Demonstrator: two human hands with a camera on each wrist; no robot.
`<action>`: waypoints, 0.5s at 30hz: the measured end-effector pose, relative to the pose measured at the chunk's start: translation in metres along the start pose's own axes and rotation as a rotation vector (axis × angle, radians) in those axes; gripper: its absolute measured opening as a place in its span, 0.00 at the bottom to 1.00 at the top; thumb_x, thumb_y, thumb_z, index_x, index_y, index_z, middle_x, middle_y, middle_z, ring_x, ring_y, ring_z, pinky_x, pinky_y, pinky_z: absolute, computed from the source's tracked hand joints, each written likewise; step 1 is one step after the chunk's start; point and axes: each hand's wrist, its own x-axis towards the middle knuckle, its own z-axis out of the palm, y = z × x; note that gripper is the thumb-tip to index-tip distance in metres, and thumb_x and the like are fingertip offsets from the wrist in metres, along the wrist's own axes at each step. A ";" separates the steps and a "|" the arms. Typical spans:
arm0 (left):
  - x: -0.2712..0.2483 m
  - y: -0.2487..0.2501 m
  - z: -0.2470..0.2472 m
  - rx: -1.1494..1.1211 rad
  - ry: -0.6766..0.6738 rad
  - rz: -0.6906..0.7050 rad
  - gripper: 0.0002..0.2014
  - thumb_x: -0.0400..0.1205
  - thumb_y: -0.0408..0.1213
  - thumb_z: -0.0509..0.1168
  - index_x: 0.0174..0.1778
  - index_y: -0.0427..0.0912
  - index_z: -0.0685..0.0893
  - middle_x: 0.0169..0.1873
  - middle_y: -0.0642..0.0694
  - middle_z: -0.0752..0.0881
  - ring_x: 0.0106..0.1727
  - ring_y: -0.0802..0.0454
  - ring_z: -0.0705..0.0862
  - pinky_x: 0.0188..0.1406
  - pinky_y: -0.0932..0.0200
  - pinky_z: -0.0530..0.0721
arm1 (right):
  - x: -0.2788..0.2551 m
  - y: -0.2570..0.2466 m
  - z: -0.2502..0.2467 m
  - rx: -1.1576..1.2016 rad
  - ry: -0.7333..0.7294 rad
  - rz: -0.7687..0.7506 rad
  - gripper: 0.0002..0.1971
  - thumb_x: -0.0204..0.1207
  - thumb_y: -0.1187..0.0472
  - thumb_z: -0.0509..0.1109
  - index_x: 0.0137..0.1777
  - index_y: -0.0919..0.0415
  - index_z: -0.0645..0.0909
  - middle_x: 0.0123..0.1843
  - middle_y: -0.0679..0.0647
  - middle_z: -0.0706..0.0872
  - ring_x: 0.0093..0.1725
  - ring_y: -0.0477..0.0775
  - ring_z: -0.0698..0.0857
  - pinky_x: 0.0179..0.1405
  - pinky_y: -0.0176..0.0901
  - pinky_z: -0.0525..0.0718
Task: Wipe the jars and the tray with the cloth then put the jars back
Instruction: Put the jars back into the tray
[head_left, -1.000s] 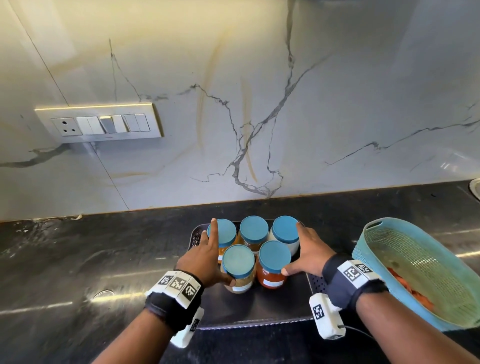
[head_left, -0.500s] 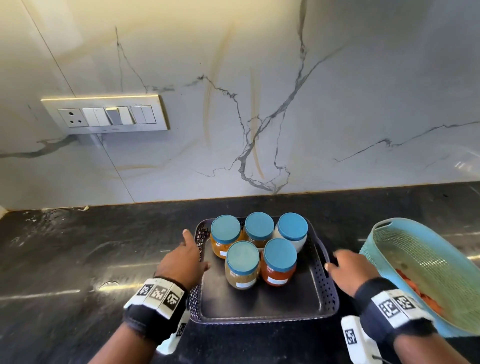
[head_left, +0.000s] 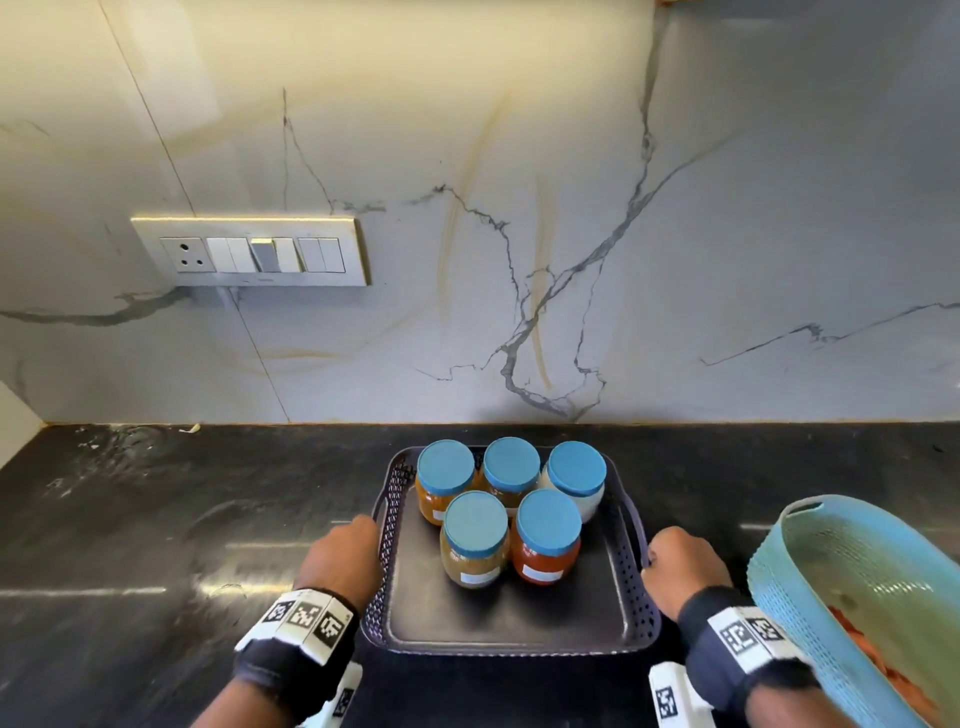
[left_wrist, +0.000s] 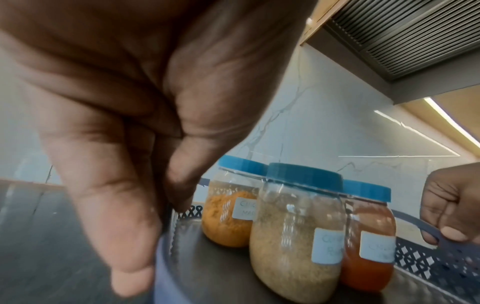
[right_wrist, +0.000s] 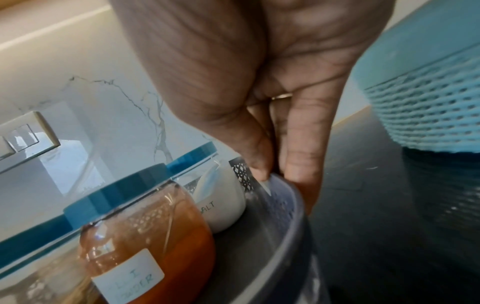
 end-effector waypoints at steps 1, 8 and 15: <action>0.006 -0.002 -0.004 0.007 0.014 -0.005 0.11 0.88 0.32 0.55 0.63 0.36 0.78 0.62 0.36 0.89 0.63 0.36 0.88 0.59 0.48 0.84 | 0.006 -0.007 -0.002 0.003 0.008 -0.003 0.08 0.80 0.61 0.65 0.52 0.61 0.84 0.56 0.60 0.90 0.58 0.64 0.89 0.49 0.45 0.83; 0.043 -0.011 -0.010 -0.026 0.019 -0.029 0.12 0.88 0.33 0.56 0.63 0.36 0.79 0.63 0.36 0.88 0.64 0.35 0.87 0.60 0.47 0.83 | 0.039 -0.040 -0.015 -0.005 0.040 0.004 0.12 0.82 0.62 0.65 0.60 0.62 0.85 0.61 0.61 0.90 0.62 0.64 0.88 0.54 0.46 0.83; 0.070 -0.016 -0.021 -0.088 0.031 -0.017 0.11 0.88 0.38 0.59 0.61 0.37 0.79 0.63 0.36 0.87 0.64 0.35 0.86 0.60 0.47 0.82 | 0.054 -0.052 -0.018 0.016 0.071 -0.009 0.11 0.82 0.62 0.65 0.61 0.62 0.84 0.61 0.61 0.90 0.62 0.64 0.88 0.55 0.47 0.84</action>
